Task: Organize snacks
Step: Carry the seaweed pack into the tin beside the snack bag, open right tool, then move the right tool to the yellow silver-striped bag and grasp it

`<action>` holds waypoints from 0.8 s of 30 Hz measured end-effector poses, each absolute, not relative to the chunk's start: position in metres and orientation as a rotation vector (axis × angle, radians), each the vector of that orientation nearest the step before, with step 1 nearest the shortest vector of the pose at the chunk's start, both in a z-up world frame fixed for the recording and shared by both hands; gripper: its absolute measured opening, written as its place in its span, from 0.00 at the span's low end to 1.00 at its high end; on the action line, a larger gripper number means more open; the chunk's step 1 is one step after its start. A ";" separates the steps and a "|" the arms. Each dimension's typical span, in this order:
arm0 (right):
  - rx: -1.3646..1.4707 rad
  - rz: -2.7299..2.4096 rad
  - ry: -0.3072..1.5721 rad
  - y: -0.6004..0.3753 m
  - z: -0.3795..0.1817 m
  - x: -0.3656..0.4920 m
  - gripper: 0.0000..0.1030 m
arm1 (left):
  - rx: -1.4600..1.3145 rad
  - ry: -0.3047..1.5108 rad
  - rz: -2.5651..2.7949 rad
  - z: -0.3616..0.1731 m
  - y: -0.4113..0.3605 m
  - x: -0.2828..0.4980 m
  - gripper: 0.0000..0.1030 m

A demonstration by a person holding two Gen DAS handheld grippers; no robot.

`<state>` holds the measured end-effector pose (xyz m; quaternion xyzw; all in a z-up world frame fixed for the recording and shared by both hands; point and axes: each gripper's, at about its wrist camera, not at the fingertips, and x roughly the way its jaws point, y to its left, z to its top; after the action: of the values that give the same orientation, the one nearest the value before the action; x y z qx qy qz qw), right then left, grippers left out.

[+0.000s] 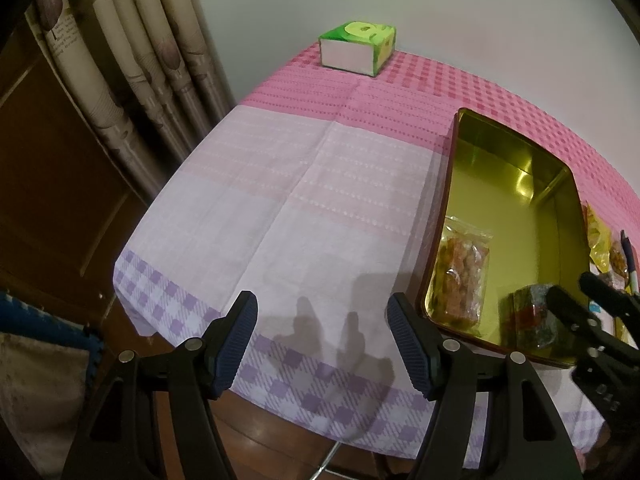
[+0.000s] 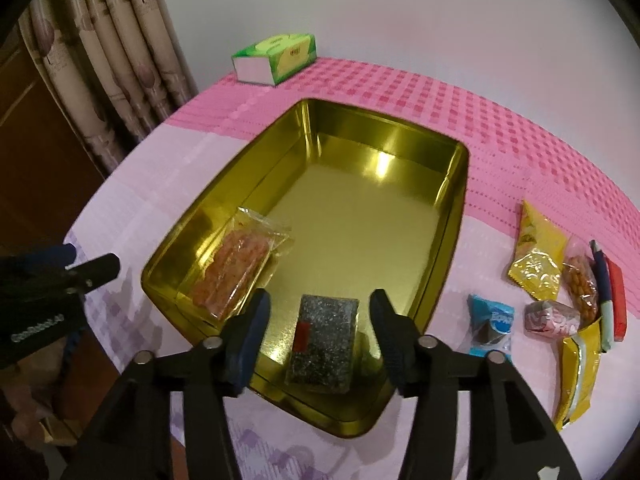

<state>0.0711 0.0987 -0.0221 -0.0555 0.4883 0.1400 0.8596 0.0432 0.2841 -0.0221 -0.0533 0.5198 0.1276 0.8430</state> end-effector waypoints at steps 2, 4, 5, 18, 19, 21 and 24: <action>-0.107 0.296 1.011 0.093 -0.015 0.068 0.51 | -0.108 1.088 0.269 -0.020 0.283 0.043 0.72; -0.097 0.293 1.001 0.083 -0.007 0.065 0.51 | -0.097 1.074 0.270 -0.017 0.281 0.042 0.73; -0.093 0.288 0.997 0.078 -0.003 0.063 0.51 | -0.089 1.068 0.271 -0.016 0.280 0.042 0.73; -0.087 0.144 0.995 -0.060 0.010 0.037 0.68 | 0.004 1.024 0.235 -0.001 0.243 0.038 0.75; -0.092 0.133 1.005 -0.075 0.006 0.035 0.68 | 0.014 1.021 0.236 0.001 0.239 0.037 0.75; -0.096 0.128 1.024 -0.095 0.000 0.032 0.68 | 0.026 1.024 0.219 0.005 0.227 0.035 0.76; -0.105 0.124 1.055 -0.124 -0.016 0.032 0.72 | 0.050 1.034 0.181 0.011 0.205 0.032 0.76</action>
<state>0.0316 -0.1244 -0.0162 -0.0501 0.5026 0.0593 0.8610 0.0319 0.2054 0.0105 0.0240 0.4937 0.0865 0.8650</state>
